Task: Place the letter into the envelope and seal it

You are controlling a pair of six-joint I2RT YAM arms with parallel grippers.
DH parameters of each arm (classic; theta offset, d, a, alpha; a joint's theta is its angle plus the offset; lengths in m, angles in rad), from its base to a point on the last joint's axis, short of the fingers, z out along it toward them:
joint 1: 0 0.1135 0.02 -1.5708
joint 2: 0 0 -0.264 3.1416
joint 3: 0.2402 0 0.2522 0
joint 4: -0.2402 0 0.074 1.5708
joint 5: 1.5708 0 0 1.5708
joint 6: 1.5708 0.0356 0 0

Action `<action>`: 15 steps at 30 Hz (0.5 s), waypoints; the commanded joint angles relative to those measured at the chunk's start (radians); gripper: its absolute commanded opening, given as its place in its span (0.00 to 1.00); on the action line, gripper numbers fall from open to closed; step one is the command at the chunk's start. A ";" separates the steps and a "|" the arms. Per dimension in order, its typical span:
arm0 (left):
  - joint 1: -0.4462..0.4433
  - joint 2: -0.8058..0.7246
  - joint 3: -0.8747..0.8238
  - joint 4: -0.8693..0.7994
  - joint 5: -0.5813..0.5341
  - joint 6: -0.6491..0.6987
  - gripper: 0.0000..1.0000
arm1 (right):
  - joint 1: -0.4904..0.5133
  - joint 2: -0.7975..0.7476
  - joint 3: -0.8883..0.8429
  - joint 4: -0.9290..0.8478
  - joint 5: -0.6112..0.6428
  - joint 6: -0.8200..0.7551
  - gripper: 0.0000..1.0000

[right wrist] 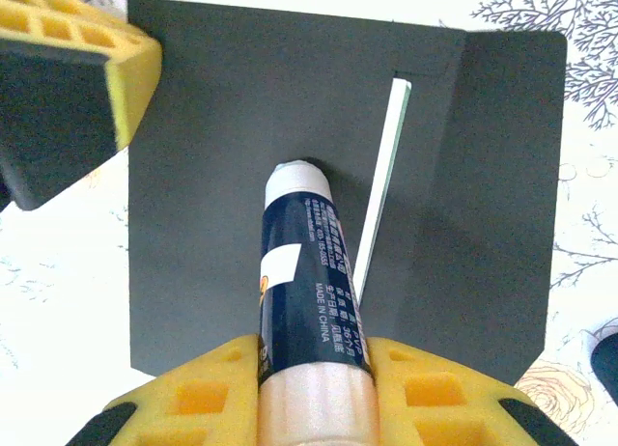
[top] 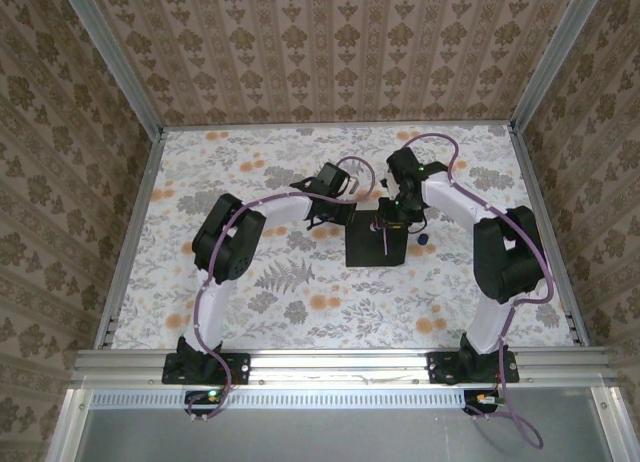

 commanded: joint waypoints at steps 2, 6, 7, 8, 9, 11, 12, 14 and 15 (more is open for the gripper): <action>0.004 -0.010 0.003 -0.037 0.011 0.013 0.00 | 0.016 -0.069 -0.032 -0.080 -0.013 -0.018 0.16; 0.003 -0.011 0.002 -0.038 0.010 0.010 0.00 | 0.025 -0.101 -0.057 -0.096 -0.020 -0.018 0.16; 0.003 -0.011 0.002 -0.037 0.010 0.009 0.00 | 0.028 -0.106 -0.061 -0.100 -0.026 -0.017 0.16; 0.003 -0.011 0.001 -0.037 0.008 0.006 0.00 | 0.031 -0.110 -0.062 -0.104 -0.029 -0.016 0.16; 0.002 -0.011 -0.001 -0.037 0.008 0.006 0.00 | 0.034 -0.115 -0.067 -0.105 -0.037 -0.014 0.16; 0.002 -0.011 0.000 -0.037 0.007 0.002 0.00 | 0.040 -0.120 -0.070 -0.104 -0.042 -0.011 0.16; 0.002 -0.011 -0.001 -0.038 0.004 -0.001 0.00 | 0.042 -0.120 -0.069 -0.105 -0.046 -0.010 0.16; 0.000 -0.013 0.000 -0.039 0.000 -0.007 0.00 | 0.049 -0.119 -0.066 -0.105 -0.048 -0.006 0.16; 0.000 -0.014 -0.002 -0.039 -0.001 -0.008 0.00 | 0.051 -0.118 -0.062 -0.105 -0.052 -0.002 0.16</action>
